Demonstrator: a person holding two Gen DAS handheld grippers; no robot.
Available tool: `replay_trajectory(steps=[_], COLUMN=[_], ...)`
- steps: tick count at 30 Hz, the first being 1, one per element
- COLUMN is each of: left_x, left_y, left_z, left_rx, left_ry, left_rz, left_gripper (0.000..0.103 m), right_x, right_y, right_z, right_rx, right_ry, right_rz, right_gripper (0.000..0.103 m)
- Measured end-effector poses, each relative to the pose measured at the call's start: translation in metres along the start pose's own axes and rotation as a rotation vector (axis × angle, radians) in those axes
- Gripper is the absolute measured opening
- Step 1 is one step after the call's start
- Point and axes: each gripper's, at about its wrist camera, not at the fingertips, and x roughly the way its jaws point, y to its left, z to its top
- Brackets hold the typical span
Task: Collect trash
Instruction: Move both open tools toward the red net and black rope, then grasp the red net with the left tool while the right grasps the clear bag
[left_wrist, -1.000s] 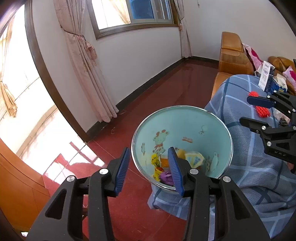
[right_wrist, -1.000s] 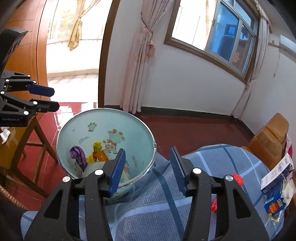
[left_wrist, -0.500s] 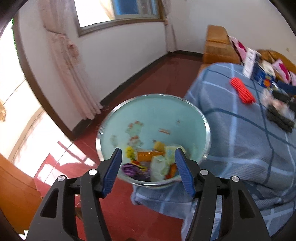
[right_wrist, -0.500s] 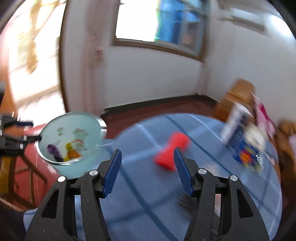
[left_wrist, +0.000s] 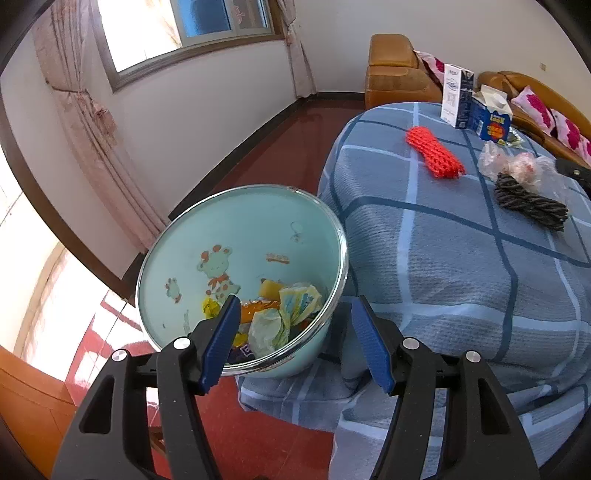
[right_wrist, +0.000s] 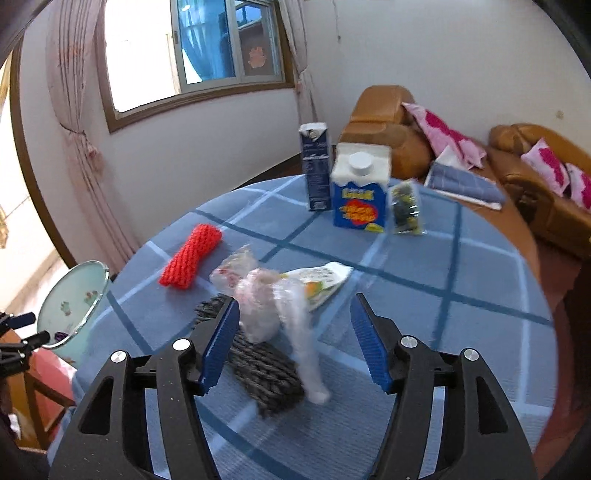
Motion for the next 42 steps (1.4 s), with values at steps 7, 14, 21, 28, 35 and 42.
replay_trajectory(steps=[7, 14, 21, 28, 35, 42], left_x=[-0.003, -0.002, -0.005, 0.010, 0.038, 0.081], left_y=[-0.007, -0.022, -0.060, -0.104, -0.142, -0.165], left_z=[0.007, 0.019, 0.047, 0.078, 0.110, 0.130], left_rx=[0.003, 0.018, 0.050, 0.055, 0.050, 0.044], left_ry=[-0.015, -0.028, -0.074, -0.092, -0.081, -0.016], left_rz=[-0.008, -0.027, -0.072, -0.108, -0.108, -0.095], left_gripper=[0.063, 0.063, 0.063, 0.063, 0.063, 0.062], right_x=[0.046, 0.017, -0.024, -0.032, -0.032, -0.028], right_y=[0.017, 0.008, -0.027, -0.066, -0.112, -0.121], right_z=[0.003, 0.008, 0.015, 0.002, -0.014, -0.023], right_rx=[0.002, 0.010, 0.060, 0.087, 0.151, 0.161], right_ry=[0.116, 0.042, -0.075, -0.079, -0.078, -0.072], right_rz=[0.054, 0.082, 0.043, -0.055, -0.143, -0.133], right_gripper=[0.038, 0.011, 0.011, 0.011, 0.011, 0.011])
